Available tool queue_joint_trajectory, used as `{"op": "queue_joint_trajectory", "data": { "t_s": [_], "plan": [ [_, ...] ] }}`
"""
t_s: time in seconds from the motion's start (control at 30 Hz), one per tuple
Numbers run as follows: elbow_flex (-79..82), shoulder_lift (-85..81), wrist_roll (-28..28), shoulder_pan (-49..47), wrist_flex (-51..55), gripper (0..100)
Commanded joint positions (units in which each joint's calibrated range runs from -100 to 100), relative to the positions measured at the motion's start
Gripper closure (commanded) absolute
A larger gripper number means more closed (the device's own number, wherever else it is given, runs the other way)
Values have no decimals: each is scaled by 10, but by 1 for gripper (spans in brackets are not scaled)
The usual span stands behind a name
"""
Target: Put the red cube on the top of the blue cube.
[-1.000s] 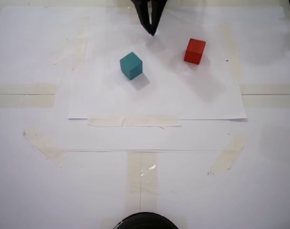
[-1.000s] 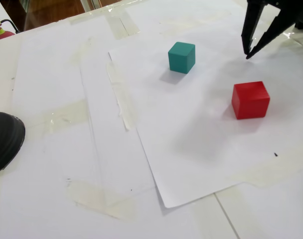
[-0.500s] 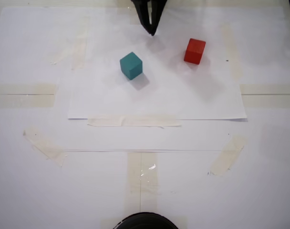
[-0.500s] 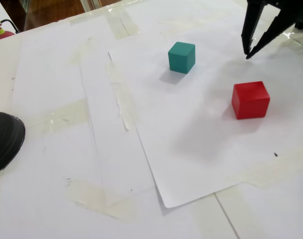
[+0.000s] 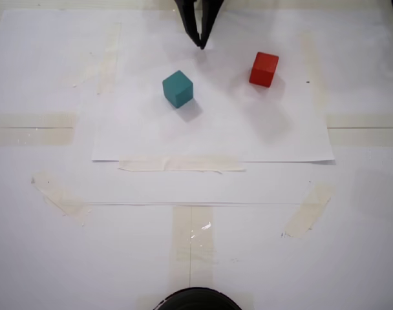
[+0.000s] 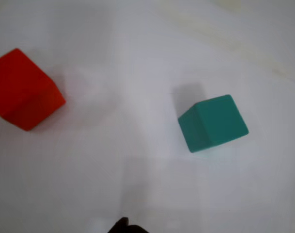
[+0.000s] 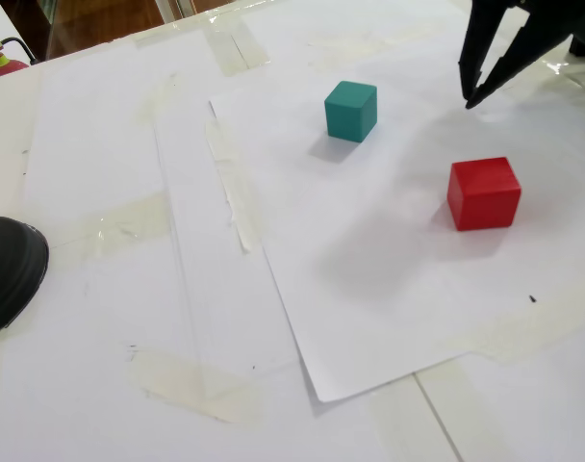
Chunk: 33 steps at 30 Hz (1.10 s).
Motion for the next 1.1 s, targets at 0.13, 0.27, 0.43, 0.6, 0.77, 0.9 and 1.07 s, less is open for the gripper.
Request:
{"op": "queue_joint_trajectory", "data": {
  "t_s": [0.13,0.27,0.43,0.6,0.77,0.9,1.07],
  "plan": [
    [-105,-5,-25,1,26,100],
    [-213,61,-42,11,78,100],
    [-376,182,-58,20,150,100],
    [-549,307,-75,19,230,100],
    [-715,423,-104,2,317,100],
    [-785,489,-160,-52,349,100],
    [-792,528,-231,-142,323,100]
  ]
}}
